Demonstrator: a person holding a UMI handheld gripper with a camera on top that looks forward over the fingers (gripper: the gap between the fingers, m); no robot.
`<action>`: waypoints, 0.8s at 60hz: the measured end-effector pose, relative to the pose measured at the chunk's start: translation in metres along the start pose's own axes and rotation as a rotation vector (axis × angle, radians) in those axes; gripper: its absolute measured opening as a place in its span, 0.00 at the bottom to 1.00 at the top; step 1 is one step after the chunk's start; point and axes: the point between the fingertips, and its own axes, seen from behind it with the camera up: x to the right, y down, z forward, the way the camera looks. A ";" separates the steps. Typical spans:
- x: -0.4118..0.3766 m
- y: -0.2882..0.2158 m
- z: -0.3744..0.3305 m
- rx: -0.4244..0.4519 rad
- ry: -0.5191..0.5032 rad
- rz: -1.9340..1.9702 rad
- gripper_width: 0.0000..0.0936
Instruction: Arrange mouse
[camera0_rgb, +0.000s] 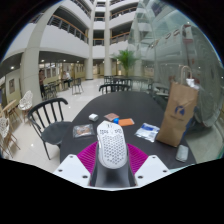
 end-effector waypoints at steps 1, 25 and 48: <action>0.010 -0.006 -0.012 0.012 0.015 0.001 0.47; 0.247 0.143 -0.147 -0.208 0.437 0.142 0.47; 0.244 0.204 -0.114 -0.322 0.369 0.164 0.57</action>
